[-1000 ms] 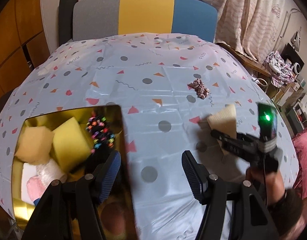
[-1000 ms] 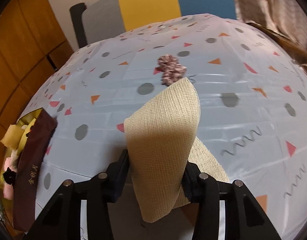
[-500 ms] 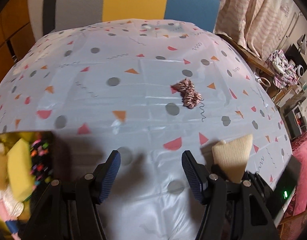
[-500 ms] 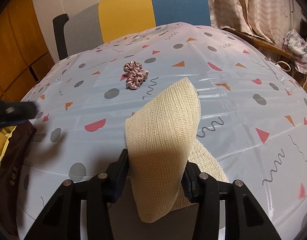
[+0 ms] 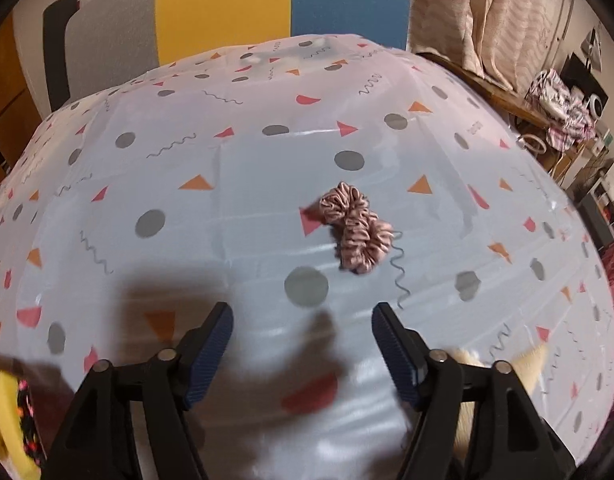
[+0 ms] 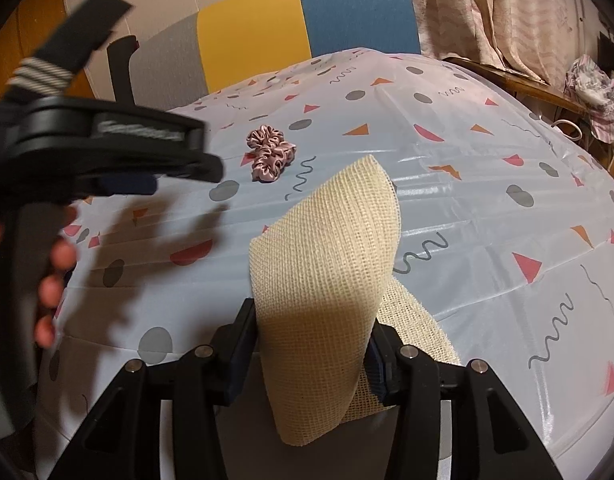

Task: Organize rigid objects
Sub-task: 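Grasp the pink satin scrunchie with the left tool while the right tool holds the cloth, then drop the pink scrunchie into the tray with the left tool while the right holds the cloth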

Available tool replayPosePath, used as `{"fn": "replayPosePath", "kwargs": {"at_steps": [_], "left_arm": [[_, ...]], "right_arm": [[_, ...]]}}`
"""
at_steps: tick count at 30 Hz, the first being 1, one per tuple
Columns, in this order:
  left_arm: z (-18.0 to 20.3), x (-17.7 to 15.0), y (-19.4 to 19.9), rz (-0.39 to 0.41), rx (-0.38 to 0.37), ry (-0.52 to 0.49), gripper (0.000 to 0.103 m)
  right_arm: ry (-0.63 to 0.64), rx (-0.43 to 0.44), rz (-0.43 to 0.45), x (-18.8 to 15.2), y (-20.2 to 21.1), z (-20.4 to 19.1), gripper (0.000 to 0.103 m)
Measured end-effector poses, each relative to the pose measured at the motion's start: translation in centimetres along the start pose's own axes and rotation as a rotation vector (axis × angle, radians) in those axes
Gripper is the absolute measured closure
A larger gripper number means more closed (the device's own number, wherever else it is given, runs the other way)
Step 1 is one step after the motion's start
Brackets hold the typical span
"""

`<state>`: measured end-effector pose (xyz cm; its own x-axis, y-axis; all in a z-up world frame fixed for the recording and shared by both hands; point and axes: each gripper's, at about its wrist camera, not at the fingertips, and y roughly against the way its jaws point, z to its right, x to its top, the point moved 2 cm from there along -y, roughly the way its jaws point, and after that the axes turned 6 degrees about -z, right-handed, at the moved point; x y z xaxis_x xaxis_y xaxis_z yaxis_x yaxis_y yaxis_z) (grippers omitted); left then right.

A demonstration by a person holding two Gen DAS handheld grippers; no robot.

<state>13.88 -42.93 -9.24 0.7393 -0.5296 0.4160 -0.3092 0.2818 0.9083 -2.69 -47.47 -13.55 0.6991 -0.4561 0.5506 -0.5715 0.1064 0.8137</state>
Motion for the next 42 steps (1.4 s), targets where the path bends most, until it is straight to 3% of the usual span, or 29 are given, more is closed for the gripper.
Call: {"fn": "replayPosePath", "kwargs": {"at_steps": [7,13,17,20,22,24,30,42], "left_arm": [[0.7,2.9,-2.2,-0.025,-0.073,0.036,0.028],[2.3,5.1,-4.2,-0.031,-0.051,0.019,0.028],[2.4,5.9,-5.8,-0.056,-0.094,0.078,0.029],[2.4,6.1,-6.0,-0.02,-0.101,0.091,0.049],[2.5,6.2,-6.1,-0.017,-0.088,0.074,0.072],[2.5,6.0,-5.9,-0.011,-0.083,0.054,0.078],[1.6,4.5,-4.4,0.013,-0.104,0.06,0.08],[0.7,-0.2,2.5,0.028,-0.172,0.022,0.08]], "right_arm": [[-0.004,0.008,0.005,0.0,-0.1,0.1,0.054],[-0.008,0.014,0.012,-0.1,-0.1,0.2,0.054],[-0.017,0.025,0.017,-0.1,-0.2,0.4,0.054],[-0.021,0.028,0.02,-0.2,-0.2,0.5,0.054],[-0.022,0.03,0.021,-0.2,-0.3,0.6,0.054],[-0.023,0.03,0.022,-0.2,-0.3,0.6,0.054],[-0.021,0.022,0.024,-0.2,-0.3,0.5,0.054],[-0.004,-0.021,0.024,-0.4,-0.2,0.1,0.054]]}}
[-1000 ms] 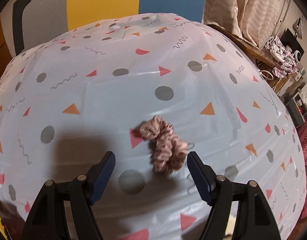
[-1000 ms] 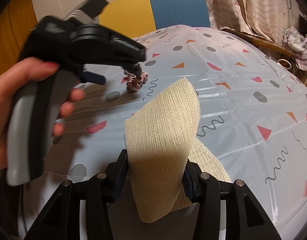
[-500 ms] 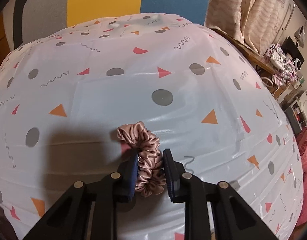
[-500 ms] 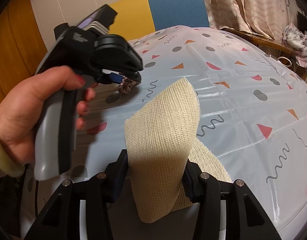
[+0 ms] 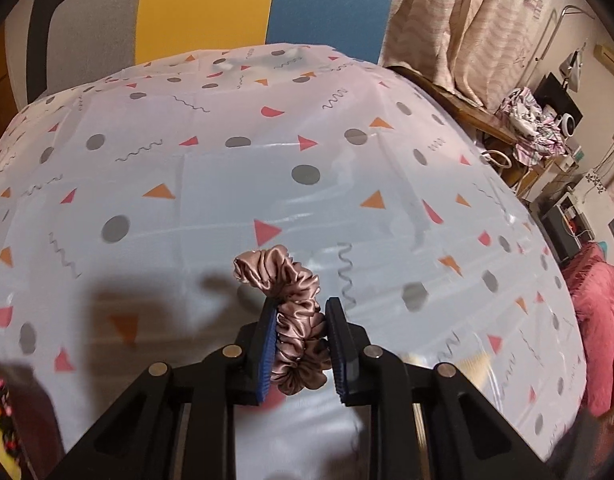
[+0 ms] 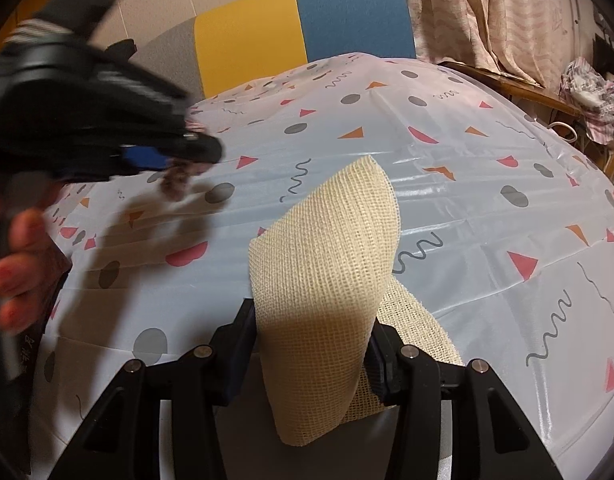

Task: Organize rigid objects
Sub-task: 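Drop the pink scrunchie into the tray with the left tool while the right holds the cloth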

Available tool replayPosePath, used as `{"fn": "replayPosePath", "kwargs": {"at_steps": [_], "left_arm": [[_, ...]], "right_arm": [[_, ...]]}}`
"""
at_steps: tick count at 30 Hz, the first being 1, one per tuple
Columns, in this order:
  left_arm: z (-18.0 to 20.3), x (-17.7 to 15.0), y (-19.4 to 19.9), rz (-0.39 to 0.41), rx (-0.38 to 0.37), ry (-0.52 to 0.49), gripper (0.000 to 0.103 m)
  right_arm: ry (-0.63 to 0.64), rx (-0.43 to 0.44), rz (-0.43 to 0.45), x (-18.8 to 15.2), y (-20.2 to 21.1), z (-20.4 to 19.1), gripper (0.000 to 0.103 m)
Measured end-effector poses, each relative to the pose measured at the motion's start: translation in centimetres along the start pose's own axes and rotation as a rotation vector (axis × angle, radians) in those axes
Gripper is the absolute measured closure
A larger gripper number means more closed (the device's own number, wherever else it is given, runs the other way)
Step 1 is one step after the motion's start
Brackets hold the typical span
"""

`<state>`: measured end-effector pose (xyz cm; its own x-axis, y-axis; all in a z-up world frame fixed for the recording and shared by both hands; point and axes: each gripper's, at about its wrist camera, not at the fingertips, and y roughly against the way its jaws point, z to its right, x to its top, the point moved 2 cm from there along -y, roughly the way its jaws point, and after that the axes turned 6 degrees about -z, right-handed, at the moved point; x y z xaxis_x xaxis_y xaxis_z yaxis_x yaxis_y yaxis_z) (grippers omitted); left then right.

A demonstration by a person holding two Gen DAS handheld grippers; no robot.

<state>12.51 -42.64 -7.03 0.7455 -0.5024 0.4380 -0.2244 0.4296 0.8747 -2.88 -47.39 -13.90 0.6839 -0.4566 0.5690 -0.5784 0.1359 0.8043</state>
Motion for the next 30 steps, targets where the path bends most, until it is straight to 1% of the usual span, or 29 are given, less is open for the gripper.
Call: {"fn": "replayPosePath", "kwargs": {"at_steps": [4,7,10,14,19,21,25,30], "left_arm": [[-0.8,-2.4,2.8,-0.005,-0.051,0.033,0.08],[-1.3,-4.2,5.0,-0.016,-0.076,0.041,0.08],[-1.6,-6.3,7.9,-0.001,-0.089,0.018,0.08],[-2.9,-9.2,11.3,0.028,-0.086,-0.003,0.08],[-5.5,-13.1,14.4,0.044,-0.093,0.024,0.08],[-7.0,-14.4,15.7,0.059,-0.083,0.036,0.08],[-11.1,-16.9,18.1,0.086,-0.06,0.103,0.08],[-16.6,-19.3,20.5,0.129,0.026,0.172,0.08]], "right_arm": [[0.011,-0.018,-0.003,0.0,0.0,-0.2,0.054],[0.023,-0.036,-0.005,-0.1,-0.1,-0.5,0.054],[0.034,-0.052,-0.007,-0.1,-0.1,-0.7,0.054],[0.051,-0.078,-0.01,-0.1,-0.2,-1.0,0.054],[0.076,-0.112,-0.016,-0.2,-0.4,-1.5,0.053],[0.085,-0.125,-0.017,-0.2,-0.4,-1.7,0.053],[0.09,-0.131,-0.017,-0.2,-0.4,-1.7,0.053],[0.106,-0.155,-0.015,-0.3,-0.4,-2.0,0.053]]}}
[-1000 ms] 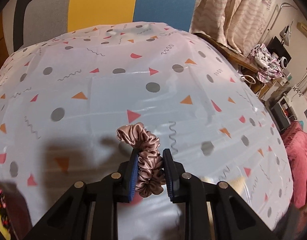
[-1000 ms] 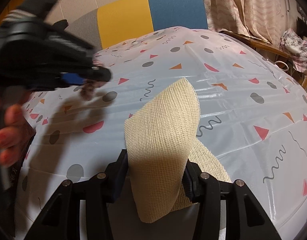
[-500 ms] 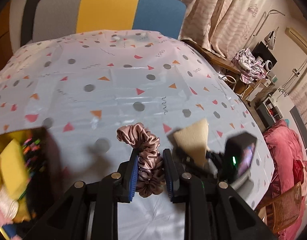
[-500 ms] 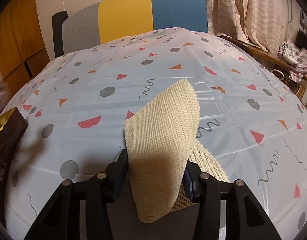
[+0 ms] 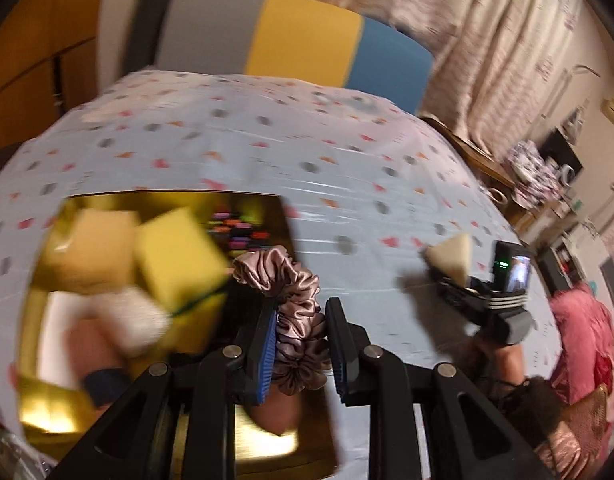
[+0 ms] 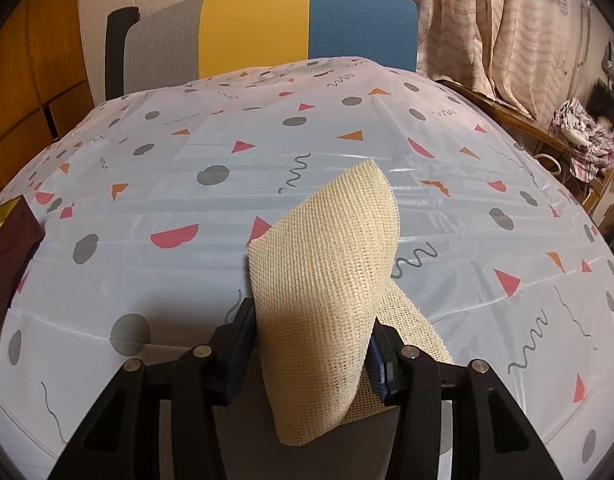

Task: Organize rigid objects
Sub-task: 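Drop the pink scrunchie into the tray with the left tool while the right holds the cloth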

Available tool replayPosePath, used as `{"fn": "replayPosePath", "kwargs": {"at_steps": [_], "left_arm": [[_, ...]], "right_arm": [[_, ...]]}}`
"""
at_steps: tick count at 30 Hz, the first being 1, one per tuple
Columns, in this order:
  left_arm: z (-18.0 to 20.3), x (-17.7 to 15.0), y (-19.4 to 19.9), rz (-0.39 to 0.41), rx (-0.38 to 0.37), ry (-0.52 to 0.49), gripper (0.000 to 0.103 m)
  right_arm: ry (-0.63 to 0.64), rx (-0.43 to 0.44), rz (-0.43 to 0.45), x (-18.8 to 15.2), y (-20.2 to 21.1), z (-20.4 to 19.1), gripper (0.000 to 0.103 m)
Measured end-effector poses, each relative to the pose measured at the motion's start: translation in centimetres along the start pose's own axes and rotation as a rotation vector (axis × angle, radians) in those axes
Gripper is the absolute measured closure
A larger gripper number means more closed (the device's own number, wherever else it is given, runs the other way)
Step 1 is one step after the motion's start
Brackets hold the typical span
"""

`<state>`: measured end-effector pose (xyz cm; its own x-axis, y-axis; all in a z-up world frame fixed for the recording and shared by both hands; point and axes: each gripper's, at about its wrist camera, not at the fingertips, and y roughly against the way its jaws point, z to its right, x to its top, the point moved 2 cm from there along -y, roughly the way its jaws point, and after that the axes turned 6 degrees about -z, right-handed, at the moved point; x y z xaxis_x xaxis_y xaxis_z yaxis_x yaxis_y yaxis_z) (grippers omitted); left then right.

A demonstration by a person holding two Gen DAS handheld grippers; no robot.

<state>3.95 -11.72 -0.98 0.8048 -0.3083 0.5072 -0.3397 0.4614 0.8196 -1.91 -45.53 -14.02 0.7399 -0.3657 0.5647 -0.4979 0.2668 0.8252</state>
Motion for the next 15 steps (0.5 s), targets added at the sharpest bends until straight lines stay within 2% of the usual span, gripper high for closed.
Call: {"fn": "replayPosePath", "kwargs": {"at_steps": [7,10,15], "left_arm": [[-6.2,-1.7,0.7,0.001,0.104,0.055,0.08],[-7.2,-2.4,-0.2,-0.022,0.134,0.044,0.08],[-7.9,-3.7,-1.2,-0.059,0.142,0.023,0.08]], "right_arm": [[0.009,-0.016,0.049,-0.1,1.0,-0.3,0.054],[0.024,-0.025,0.086,-0.2,1.7,-0.6,0.054],[0.055,-0.038,0.131,-0.2,2.6,-1.3,0.054]]}}
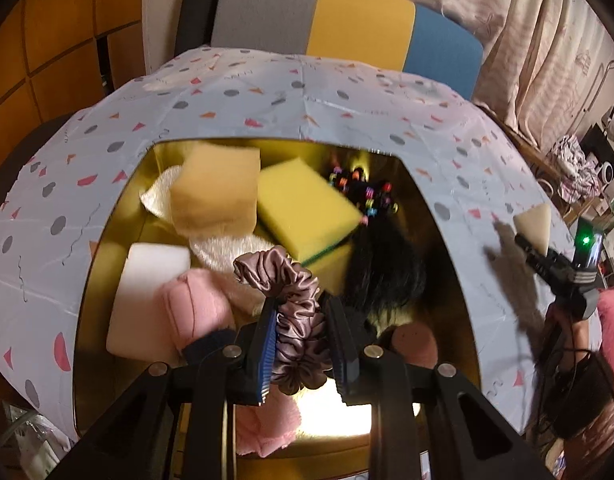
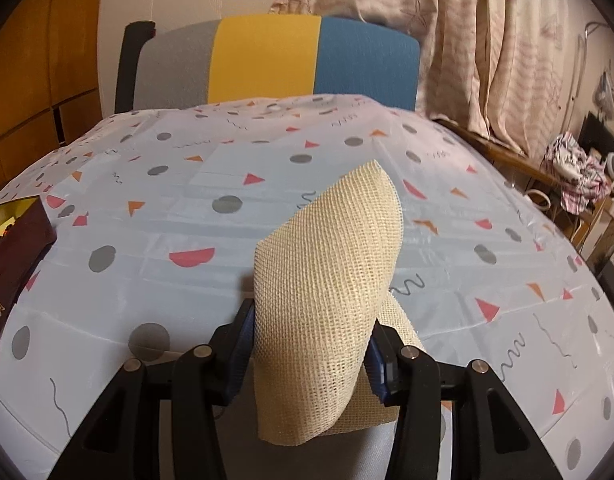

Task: Organize rigid objects
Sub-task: 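Drop the pink scrunchie into the tray with the left tool while the right holds the cloth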

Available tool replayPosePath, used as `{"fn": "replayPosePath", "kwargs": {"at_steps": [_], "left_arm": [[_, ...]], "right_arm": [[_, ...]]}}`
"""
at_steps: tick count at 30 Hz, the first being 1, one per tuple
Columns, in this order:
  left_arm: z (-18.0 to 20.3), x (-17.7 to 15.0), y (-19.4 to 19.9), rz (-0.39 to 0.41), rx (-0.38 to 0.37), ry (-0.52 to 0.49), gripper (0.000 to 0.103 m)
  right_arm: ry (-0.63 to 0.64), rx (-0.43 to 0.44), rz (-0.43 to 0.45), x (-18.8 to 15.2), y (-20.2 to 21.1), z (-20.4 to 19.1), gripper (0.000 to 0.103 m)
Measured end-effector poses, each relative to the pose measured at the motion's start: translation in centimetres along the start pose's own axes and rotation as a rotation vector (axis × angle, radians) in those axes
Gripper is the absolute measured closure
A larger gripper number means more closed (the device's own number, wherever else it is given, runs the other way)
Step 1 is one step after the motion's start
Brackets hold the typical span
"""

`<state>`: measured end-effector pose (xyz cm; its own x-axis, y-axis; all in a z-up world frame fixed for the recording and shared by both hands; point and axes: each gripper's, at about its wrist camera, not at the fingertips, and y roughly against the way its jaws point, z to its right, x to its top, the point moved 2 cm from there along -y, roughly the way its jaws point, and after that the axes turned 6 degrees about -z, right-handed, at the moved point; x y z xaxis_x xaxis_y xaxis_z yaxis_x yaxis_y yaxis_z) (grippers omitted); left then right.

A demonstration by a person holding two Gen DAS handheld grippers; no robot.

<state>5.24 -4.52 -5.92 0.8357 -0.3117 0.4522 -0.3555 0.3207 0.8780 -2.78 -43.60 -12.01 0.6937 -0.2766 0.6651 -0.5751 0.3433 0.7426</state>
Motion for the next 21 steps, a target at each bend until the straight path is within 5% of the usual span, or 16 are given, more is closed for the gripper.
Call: {"fn": "replayPosePath", "kwargs": {"at_steps": [12,15,21], "left_arm": [[-0.4,-0.6,-2.2,-0.054,0.056,-0.044,0.079],[0.0,-0.9,-1.6,-0.028,0.034,-0.064,0.069],[-0.4,-1.3,0.0,-0.003,0.088,-0.067,0.068]], "right_arm": [[0.036,-0.028,0.002,0.1,0.0,-0.6,0.054],[0.037,-0.03,0.006,0.1,0.1,-0.7,0.054],[0.041,-0.024,0.015,0.1,0.3,-0.8,0.054]]}}
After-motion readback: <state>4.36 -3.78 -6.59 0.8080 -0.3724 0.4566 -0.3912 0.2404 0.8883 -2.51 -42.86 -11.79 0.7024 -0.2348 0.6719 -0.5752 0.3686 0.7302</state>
